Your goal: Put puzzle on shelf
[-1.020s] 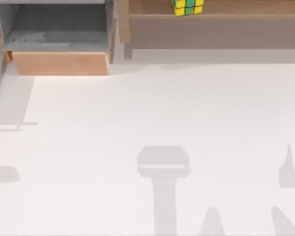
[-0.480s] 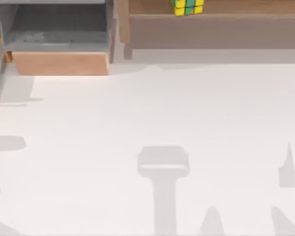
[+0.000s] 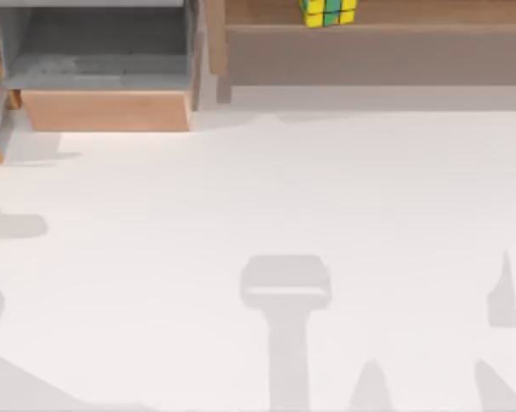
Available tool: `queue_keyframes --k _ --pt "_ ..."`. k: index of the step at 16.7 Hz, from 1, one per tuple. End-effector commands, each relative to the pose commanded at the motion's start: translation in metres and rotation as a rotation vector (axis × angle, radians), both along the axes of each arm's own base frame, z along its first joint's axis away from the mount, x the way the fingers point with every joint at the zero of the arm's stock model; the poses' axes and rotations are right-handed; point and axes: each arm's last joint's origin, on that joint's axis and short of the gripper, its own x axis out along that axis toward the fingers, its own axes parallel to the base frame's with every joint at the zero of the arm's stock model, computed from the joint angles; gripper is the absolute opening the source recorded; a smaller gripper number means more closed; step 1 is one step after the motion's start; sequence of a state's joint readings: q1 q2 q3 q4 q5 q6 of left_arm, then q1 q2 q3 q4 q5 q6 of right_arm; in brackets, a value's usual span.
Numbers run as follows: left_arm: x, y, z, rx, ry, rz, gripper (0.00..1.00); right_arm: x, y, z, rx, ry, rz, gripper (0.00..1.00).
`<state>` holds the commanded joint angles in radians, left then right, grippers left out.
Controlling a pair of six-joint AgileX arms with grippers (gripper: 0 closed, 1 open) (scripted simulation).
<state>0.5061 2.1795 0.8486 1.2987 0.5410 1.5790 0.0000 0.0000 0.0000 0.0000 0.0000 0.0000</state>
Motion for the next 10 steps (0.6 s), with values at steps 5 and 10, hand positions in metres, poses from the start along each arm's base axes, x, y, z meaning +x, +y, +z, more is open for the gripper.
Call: queue_keyframes --k 5,10 --pt "0.033 -0.003 0.001 -0.002 0.001 -0.003 0.00 0.000 0.000 0.000 0.000 0.000 0.000 1.00" --pt "0.036 -0.003 -0.003 -0.008 0.016 -0.003 0.00 0.000 0.000 0.000 0.000 0.000 0.000 1.00"
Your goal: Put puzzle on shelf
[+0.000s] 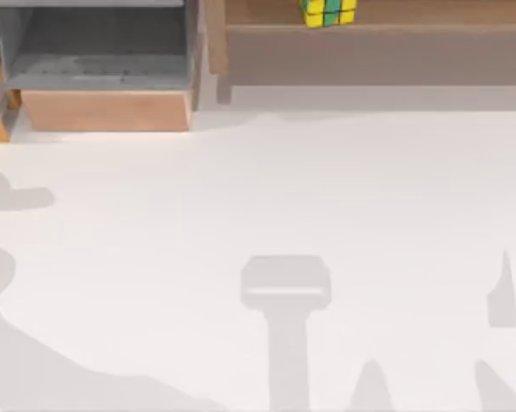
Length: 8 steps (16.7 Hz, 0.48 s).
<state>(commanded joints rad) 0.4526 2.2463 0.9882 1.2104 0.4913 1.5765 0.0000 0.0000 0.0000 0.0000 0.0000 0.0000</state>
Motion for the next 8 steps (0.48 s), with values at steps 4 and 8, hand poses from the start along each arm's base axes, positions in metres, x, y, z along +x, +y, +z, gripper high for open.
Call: queue_keyframes --k 4,8 --pt "0.032 0.005 0.006 0.013 -0.026 0.009 0.00 0.000 0.000 0.000 0.000 0.000 0.000 1.00" --pt "0.058 0.002 0.004 0.005 -0.014 0.006 0.00 0.000 0.000 0.000 0.000 0.000 0.000 1.00"
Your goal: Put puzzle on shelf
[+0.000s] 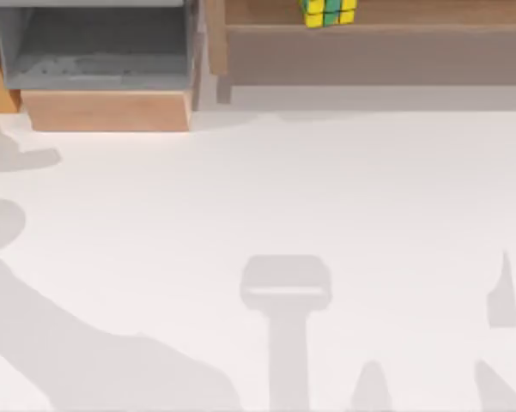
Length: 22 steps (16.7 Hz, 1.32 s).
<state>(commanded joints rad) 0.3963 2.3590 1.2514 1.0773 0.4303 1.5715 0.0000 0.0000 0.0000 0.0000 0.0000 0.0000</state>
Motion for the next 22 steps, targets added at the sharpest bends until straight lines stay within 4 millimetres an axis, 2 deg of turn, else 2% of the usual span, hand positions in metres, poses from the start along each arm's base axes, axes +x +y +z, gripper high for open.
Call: queue_keyframes --k 4,17,22 --pt "0.0009 -0.0009 -0.0005 -0.001 0.002 -0.001 0.00 0.0000 0.0000 0.0000 0.000 0.000 0.000 1.00" --pt "0.0009 -0.0009 -0.0005 -0.001 0.002 -0.001 0.98 0.0000 0.0000 0.0000 0.000 0.000 0.000 1.00" --pt "0.0009 -0.0009 -0.0005 -0.001 0.002 -0.001 1.00 0.0000 0.0000 0.0000 0.000 0.000 0.000 1.00"
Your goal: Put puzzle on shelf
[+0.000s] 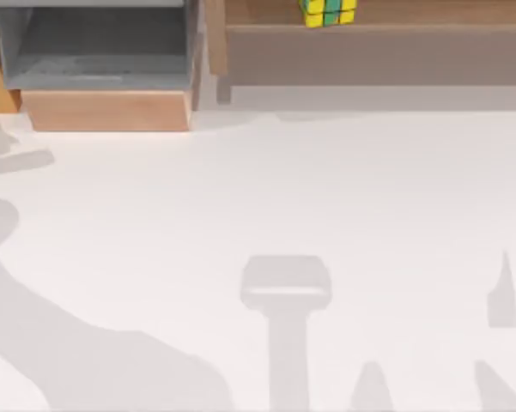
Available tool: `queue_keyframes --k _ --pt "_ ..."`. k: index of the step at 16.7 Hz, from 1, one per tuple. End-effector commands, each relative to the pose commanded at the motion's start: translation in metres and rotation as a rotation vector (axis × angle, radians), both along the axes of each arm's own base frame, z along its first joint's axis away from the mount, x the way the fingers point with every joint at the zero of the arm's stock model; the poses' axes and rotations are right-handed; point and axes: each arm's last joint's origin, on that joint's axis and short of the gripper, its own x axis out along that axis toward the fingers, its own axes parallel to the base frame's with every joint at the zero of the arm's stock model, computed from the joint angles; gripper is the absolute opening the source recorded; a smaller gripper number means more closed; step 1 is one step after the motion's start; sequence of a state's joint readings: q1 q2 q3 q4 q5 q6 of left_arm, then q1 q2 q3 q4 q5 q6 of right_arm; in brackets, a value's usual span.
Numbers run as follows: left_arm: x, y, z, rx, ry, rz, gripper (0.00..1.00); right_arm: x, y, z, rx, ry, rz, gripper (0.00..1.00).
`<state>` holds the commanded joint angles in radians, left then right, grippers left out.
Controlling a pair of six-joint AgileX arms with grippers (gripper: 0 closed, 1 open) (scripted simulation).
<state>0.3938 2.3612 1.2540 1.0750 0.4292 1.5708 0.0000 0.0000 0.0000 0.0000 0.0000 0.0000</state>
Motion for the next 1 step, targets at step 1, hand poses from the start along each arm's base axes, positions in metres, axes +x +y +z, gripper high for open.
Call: queue_keyframes --k 1 --pt "0.0000 0.0000 0.0000 0.000 0.000 0.000 1.00 0.0000 0.0000 0.0000 0.000 0.000 0.000 1.00"
